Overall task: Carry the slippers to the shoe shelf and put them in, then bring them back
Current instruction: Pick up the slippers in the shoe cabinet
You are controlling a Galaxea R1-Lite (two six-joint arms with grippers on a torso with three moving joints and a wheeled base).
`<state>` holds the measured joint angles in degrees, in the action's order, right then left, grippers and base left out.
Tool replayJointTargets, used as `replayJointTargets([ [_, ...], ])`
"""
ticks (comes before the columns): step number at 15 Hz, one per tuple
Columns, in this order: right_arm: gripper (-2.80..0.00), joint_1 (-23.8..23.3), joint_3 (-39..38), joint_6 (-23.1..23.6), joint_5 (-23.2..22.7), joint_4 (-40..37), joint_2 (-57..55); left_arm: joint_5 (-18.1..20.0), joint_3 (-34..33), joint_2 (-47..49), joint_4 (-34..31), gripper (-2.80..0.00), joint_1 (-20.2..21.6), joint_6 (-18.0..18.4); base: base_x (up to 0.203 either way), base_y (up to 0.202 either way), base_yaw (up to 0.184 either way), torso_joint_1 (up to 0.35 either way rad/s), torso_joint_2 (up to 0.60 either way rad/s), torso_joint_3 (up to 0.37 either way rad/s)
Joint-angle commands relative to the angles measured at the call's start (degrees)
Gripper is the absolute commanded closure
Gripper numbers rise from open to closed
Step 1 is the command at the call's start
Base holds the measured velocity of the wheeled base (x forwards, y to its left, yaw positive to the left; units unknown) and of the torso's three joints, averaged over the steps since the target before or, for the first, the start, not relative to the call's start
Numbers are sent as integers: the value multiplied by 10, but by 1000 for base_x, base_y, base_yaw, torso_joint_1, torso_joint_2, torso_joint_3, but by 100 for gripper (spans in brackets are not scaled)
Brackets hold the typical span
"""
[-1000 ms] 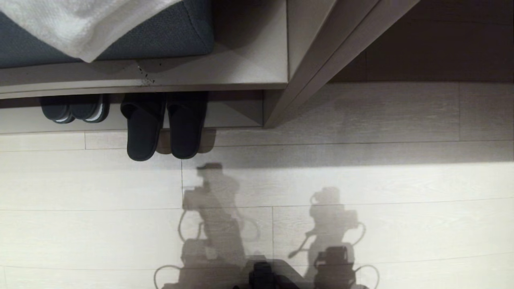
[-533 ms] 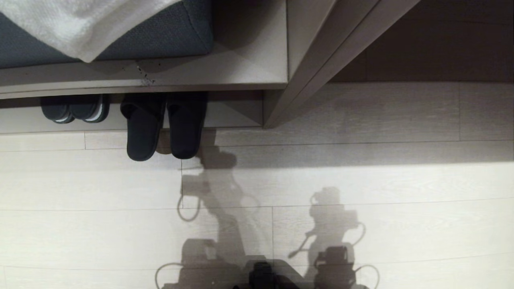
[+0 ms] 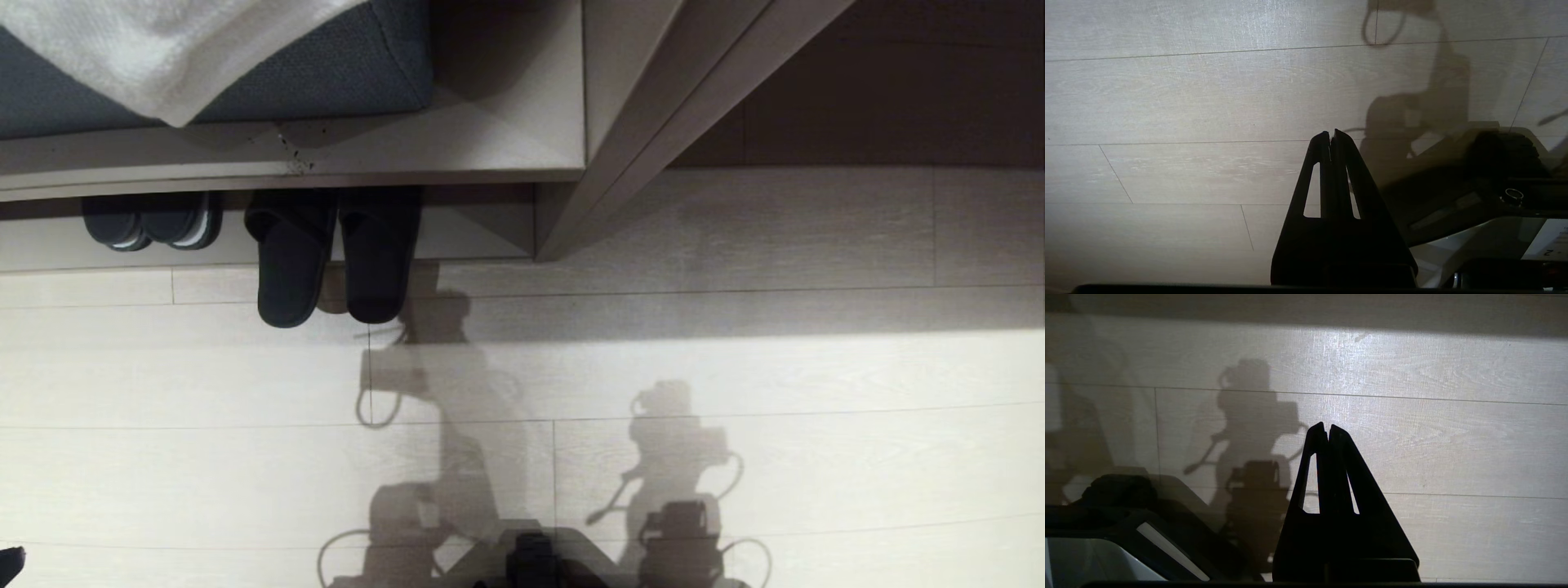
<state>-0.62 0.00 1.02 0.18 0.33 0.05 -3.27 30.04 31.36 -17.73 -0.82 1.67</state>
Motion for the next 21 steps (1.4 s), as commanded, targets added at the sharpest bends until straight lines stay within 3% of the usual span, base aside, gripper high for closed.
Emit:
replayJointTargets([
  [1, 0, 0, -23, 0, 0, 0, 22, 1, 2, 44, 3, 0, 0, 1, 0, 0, 0, 0, 0, 0],
  [5, 0, 0, -23, 0, 0, 0, 22, 9, -6, 83, 42, 0, -1, 5, 0, 0, 0, 0, 0, 0],
  [7, 0, 0, -23, 0, 0, 0, 22, 59, -35, 105, 87, 0, -1, -1, 0, 0, 0, 0, 0, 0],
  [11, 0, 0, -23, 0, 0, 0, 22, 87, -51, 125, 135, 0, -1, -23, 0, 0, 0, 0, 0, 0],
  [13, 0, 0, -23, 0, 0, 0, 22, 115, -94, 157, 255, 0, -1, -53, 0, 0, 0, 0, 0, 0],
  [16, 0, 0, -23, 0, 0, 0, 22, 124, -150, 183, 350, 0, -1, -77, 0, 0, 0, 0, 0, 0],
  [21, 0, 0, -23, 0, 0, 0, 22, 123, -164, 213, 378, 0, -1, -103, 0, 0, 0, 0, 0, 0],
])
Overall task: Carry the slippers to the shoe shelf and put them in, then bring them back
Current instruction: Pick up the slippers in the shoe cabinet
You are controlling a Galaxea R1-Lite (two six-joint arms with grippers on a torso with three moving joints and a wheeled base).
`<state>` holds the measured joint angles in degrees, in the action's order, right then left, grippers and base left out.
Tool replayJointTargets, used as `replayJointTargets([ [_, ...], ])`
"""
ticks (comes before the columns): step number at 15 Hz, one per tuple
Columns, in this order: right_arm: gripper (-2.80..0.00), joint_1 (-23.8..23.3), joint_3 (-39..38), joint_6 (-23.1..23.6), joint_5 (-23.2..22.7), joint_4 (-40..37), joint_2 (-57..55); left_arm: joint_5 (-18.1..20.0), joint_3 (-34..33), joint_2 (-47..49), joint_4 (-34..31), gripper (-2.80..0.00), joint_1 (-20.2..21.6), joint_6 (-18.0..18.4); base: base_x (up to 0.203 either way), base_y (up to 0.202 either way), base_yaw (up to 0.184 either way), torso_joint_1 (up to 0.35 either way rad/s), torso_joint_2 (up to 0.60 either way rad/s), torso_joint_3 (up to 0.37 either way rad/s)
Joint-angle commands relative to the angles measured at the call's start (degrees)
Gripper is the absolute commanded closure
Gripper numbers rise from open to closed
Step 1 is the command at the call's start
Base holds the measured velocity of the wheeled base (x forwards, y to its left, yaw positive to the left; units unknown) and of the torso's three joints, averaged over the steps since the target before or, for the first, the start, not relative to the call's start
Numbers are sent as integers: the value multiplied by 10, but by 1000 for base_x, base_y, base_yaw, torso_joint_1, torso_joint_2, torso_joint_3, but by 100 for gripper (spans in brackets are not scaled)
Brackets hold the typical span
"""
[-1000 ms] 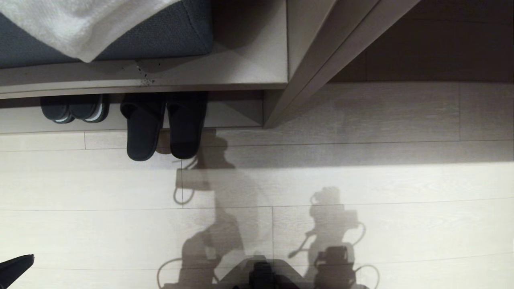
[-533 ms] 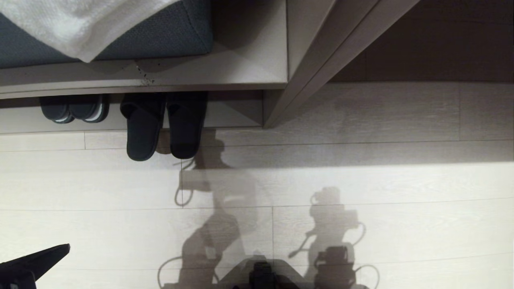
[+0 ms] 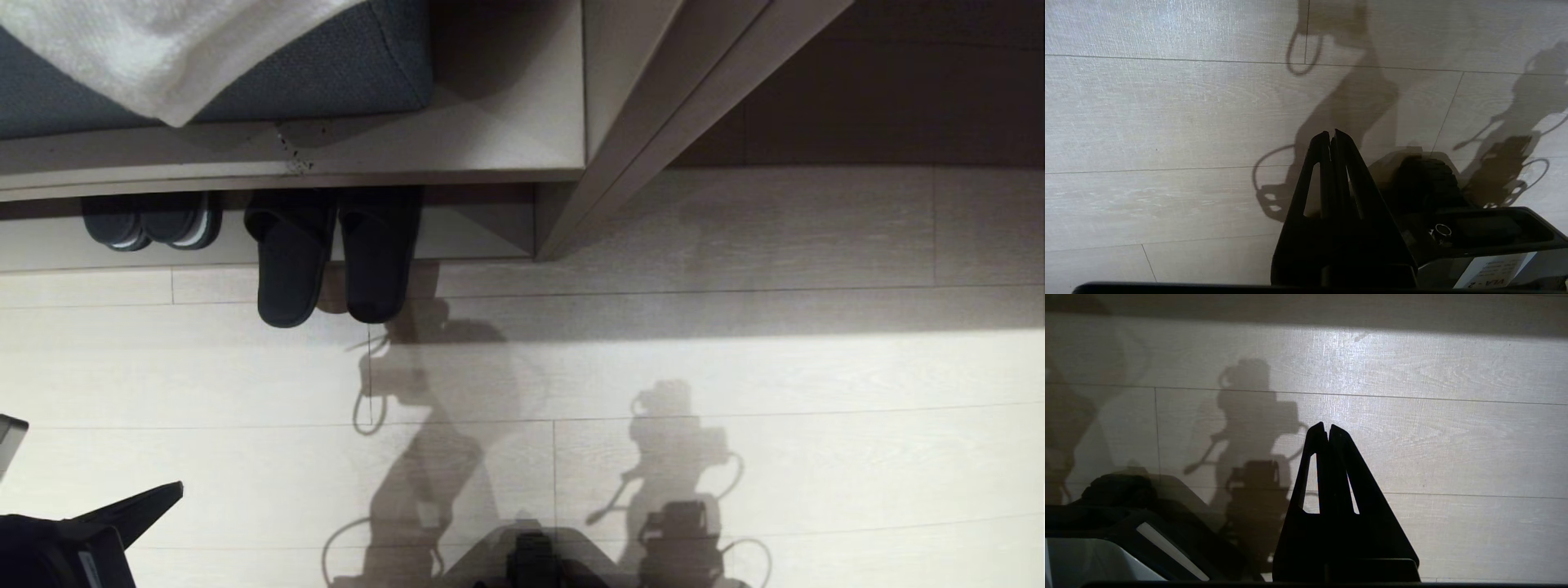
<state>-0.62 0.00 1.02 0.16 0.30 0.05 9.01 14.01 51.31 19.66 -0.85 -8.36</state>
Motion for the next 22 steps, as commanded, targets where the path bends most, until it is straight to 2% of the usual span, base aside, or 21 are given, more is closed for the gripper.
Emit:
replayJointTargets([
  [1, 0, 0, -23, 0, 0, 0, 22, 0, -9, 25, 22, 0, 0, -13, 0, 0, 0, 0, 0, 0],
  [4, 0, 0, -23, 0, 0, 0, 22, 0, -22, 82, 93, 0, -1, -41, 0, 0, 0, 0, 0, 0],
  [10, 0, 0, -23, 0, 0, 0, 22, 0, -27, 146, 170, 0, -8, -35, 0, 0, 0, 0, 0, 0],
  [17, 0, 0, -23, 0, 0, 0, 22, 3, -49, 154, 176, 0, -12, -31, 0, 0, 0, 0, 0, 0],
  [18, 0, 0, -23, 0, 0, 0, 22, 2, -47, 154, 176, -280, -12, -28, 0, 0, 0, 0, 0, 0],
  [22, 0, 0, -23, 0, 0, 0, 22, 4, -45, 154, 174, -280, -12, -26, 0, 0, 0, 0, 0, 0],
])
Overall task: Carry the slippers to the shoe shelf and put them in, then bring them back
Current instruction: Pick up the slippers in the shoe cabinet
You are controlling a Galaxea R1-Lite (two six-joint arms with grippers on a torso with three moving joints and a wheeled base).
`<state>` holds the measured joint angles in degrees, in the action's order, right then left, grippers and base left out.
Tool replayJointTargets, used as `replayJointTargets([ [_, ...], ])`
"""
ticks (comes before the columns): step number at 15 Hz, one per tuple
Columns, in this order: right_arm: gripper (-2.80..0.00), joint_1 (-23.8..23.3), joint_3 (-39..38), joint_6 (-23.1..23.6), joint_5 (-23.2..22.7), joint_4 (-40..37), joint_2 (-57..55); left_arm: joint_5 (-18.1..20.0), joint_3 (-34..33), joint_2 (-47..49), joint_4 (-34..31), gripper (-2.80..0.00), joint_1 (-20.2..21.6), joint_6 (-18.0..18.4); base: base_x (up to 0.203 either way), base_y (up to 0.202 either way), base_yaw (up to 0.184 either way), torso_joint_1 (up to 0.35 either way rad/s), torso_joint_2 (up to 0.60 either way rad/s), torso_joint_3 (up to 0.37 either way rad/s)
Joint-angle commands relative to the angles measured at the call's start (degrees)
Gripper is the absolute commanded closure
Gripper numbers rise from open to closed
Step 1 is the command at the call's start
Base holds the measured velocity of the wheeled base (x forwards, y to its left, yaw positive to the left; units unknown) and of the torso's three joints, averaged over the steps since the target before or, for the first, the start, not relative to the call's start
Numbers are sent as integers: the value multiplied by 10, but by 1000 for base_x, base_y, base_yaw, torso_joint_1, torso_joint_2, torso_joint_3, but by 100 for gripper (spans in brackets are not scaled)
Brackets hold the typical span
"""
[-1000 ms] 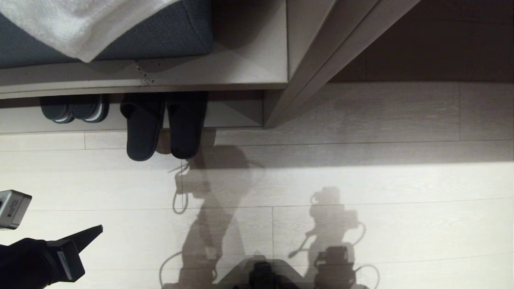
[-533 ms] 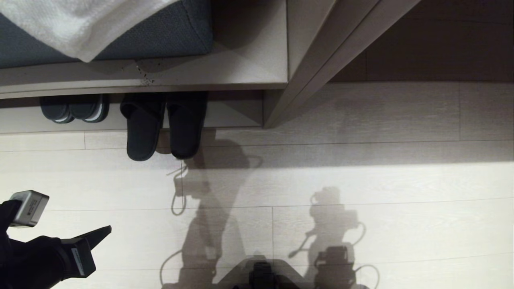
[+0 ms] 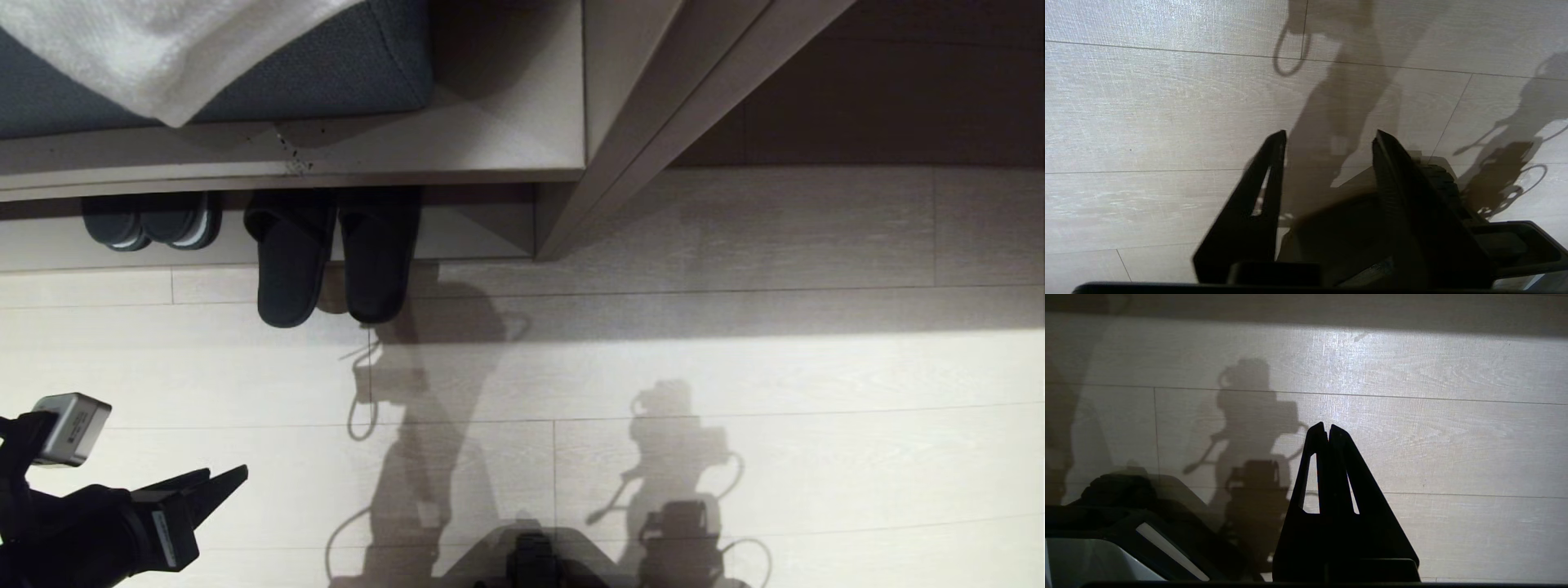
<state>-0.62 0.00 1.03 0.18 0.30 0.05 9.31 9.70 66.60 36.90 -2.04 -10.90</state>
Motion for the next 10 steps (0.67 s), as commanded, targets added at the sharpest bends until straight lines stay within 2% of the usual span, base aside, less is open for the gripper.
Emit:
replayJointTargets([
  [1, 0, 0, -23, 0, 0, 0, 22, 2, -4, 5, 1, -280, -1, 0, 0, 0, 0, 0, 0, 0],
  [5, 0, 0, -23, 0, 0, 0, 22, 2, -1, 35, 3, -280, -1, 12, 0, 0, 0, 0, 0, 0],
  [10, 0, 0, -23, 0, 0, 0, 22, 29, -1, 72, 7, -280, -1, 7, 0, 0, 0, 0, 0, 0],
])
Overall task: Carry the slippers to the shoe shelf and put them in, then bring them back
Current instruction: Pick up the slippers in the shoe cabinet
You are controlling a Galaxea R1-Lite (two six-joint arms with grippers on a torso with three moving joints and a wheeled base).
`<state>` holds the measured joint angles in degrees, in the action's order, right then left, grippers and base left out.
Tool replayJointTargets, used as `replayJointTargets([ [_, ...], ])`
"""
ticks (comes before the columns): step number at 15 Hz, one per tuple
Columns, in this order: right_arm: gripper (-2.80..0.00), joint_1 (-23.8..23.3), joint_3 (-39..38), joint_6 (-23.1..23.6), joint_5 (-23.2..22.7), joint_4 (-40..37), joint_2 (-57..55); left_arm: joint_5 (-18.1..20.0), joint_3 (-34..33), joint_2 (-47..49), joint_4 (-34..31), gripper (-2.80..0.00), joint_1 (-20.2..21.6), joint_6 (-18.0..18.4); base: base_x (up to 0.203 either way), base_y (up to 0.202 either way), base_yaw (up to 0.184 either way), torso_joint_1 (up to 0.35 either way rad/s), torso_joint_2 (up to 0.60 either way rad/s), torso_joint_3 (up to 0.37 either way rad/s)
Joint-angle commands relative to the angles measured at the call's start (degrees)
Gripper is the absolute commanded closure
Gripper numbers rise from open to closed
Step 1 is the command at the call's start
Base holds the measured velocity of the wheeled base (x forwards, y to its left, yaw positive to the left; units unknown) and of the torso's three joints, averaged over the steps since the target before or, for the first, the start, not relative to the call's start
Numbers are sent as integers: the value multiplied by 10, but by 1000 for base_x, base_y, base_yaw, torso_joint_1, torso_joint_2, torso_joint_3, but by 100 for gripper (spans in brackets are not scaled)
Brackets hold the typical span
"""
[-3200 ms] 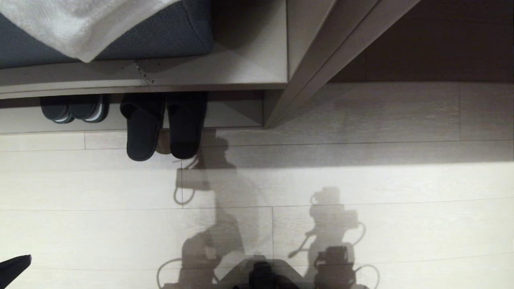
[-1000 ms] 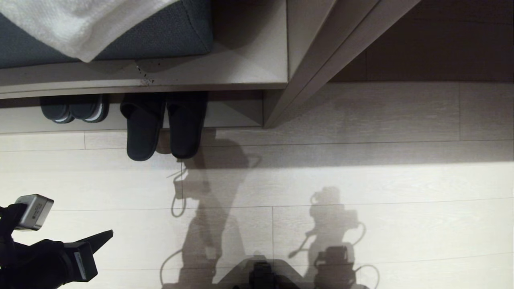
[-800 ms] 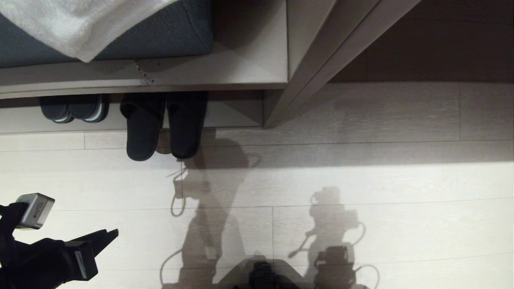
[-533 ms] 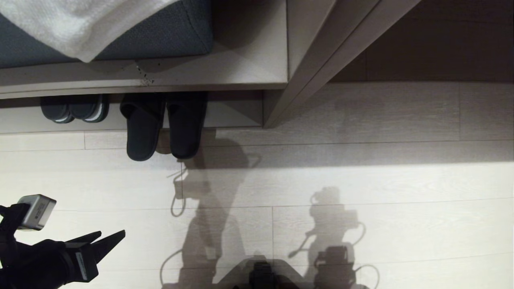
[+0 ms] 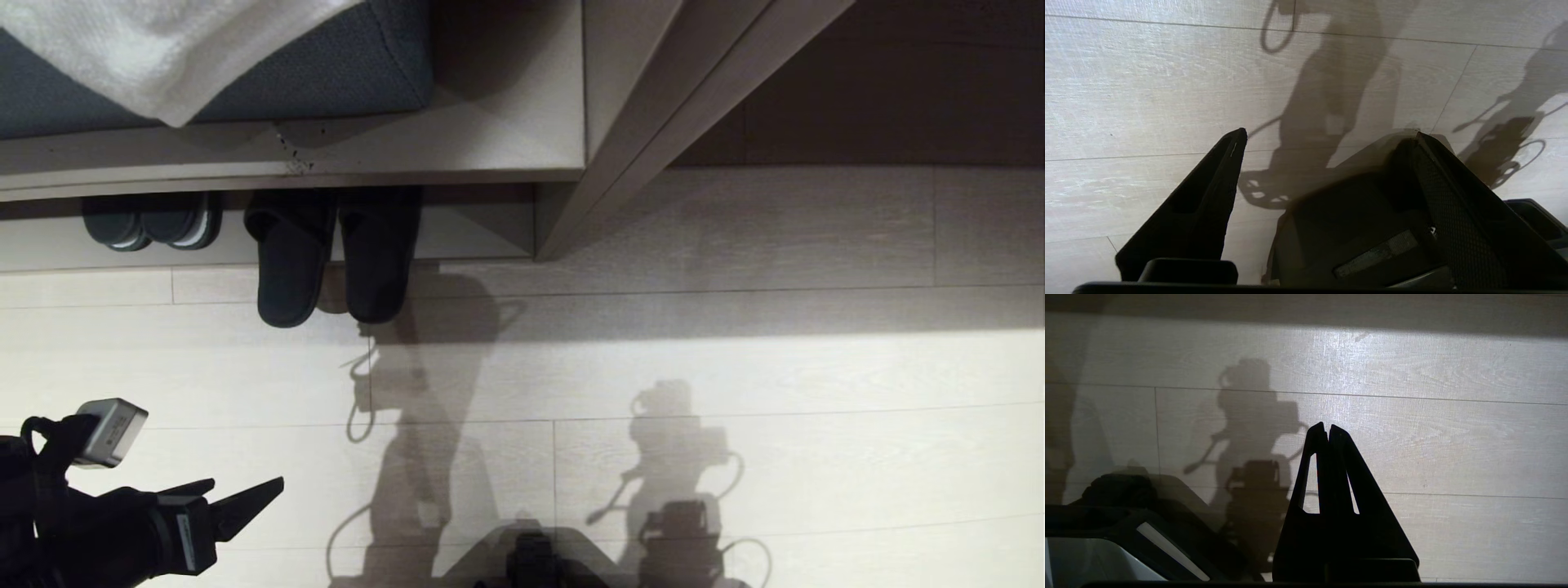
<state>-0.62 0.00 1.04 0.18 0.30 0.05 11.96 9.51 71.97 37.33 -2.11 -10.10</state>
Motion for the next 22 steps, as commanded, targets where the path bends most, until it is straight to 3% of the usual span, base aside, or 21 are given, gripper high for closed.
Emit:
replayJointTargets([
  [1, 0, 0, -23, 0, 0, 0, 22, 9, -2, 32, 20, -280, 0, -3, 0, 0, 0, 0, 0, 0],
  [11, 0, 0, -23, 0, 0, 0, 22, 31, -73, 264, 354, -280, 0, -6, 0, 0, 0, 0, 0, 0],
  [17, 0, 0, -23, 0, 0, 0, 22, 82, -69, 266, 355, -280, 0, -13, 0, 0, 0, 0, 0, 0],
  [20, 0, 0, -23, 0, 0, 0, 22, 78, -33, 283, 362, -280, -13, -9, 0, 0, 0, 0, 0, 0],
  [22, 0, 0, -23, 0, 0, 0, 22, 55, -14, 296, 374, -280, -30, -9, 0, 0, 0, 0, 0, 0],
])
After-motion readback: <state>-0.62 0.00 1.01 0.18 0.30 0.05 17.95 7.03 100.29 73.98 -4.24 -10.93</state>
